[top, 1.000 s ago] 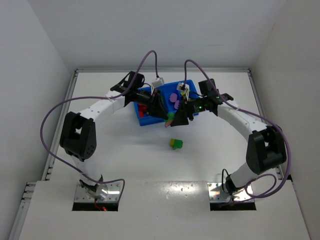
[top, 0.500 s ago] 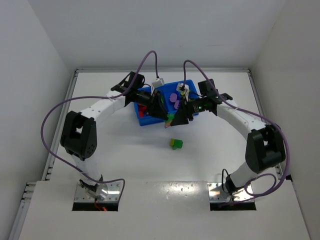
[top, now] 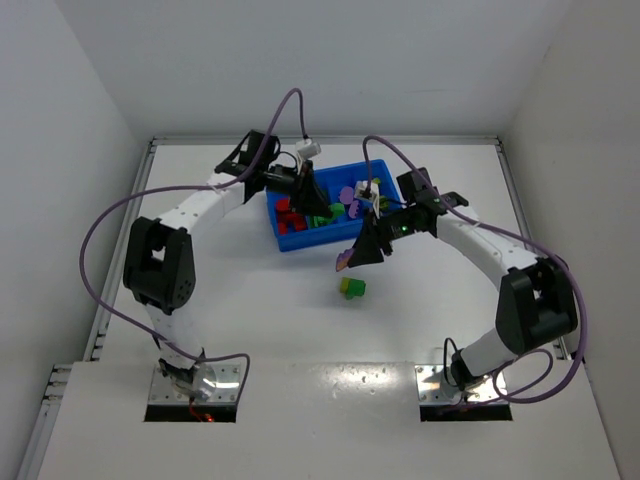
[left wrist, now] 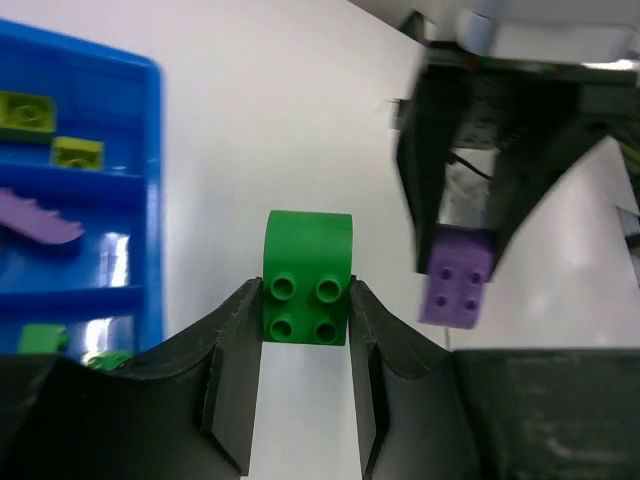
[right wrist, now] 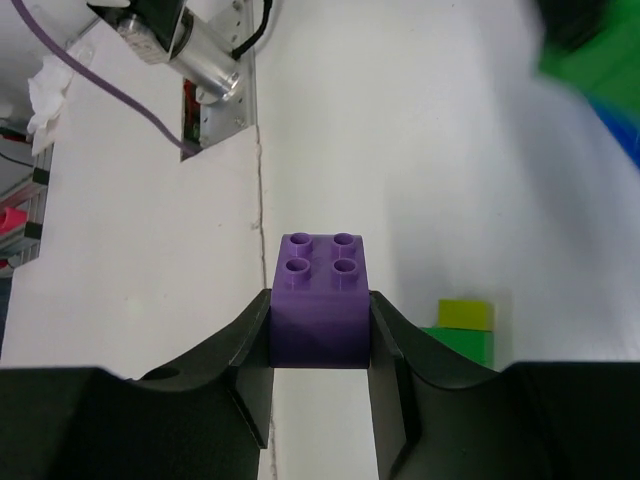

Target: Sort the legos into containers by color

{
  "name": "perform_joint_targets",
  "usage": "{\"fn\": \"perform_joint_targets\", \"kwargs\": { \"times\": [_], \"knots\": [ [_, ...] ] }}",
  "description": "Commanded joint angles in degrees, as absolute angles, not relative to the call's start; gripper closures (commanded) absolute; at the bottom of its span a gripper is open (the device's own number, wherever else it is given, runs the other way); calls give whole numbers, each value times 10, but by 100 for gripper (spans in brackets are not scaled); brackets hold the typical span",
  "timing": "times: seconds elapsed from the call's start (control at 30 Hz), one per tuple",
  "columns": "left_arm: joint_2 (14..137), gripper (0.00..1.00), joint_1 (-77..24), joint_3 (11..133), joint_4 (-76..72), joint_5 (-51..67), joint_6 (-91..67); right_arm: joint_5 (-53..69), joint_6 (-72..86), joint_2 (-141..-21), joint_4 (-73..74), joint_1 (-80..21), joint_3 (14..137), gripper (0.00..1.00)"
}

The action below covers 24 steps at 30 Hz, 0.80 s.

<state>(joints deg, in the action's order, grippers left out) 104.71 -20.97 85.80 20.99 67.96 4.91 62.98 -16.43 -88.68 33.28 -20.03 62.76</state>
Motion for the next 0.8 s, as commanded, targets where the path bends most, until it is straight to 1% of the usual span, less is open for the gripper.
{"fn": "perform_joint_targets", "kwargs": {
  "times": [0.0,0.2,0.27,0.43,0.5,0.6,0.67,0.77],
  "knots": [
    [1062,100,-196,888,151,638,10,642,-204,-865,350,-204,625,100],
    [1094,100,-196,912,129,401,-19,615,-209,-860,345,-199,620,100],
    [1106,100,-196,920,129,332,-19,605,-181,-860,331,-193,620,100],
    [1140,100,-214,940,135,209,-26,572,-104,-873,272,-174,631,100],
    [1154,99,-214,951,135,189,-43,551,-81,-886,248,-169,643,100],
    [1174,87,-214,959,135,183,-48,512,-34,-905,215,-156,664,100],
    [1183,75,-214,973,135,183,-55,479,-10,-919,209,-150,686,100],
    [1200,65,-214,988,135,183,-55,427,13,-951,193,-145,727,100]
  ]
}}
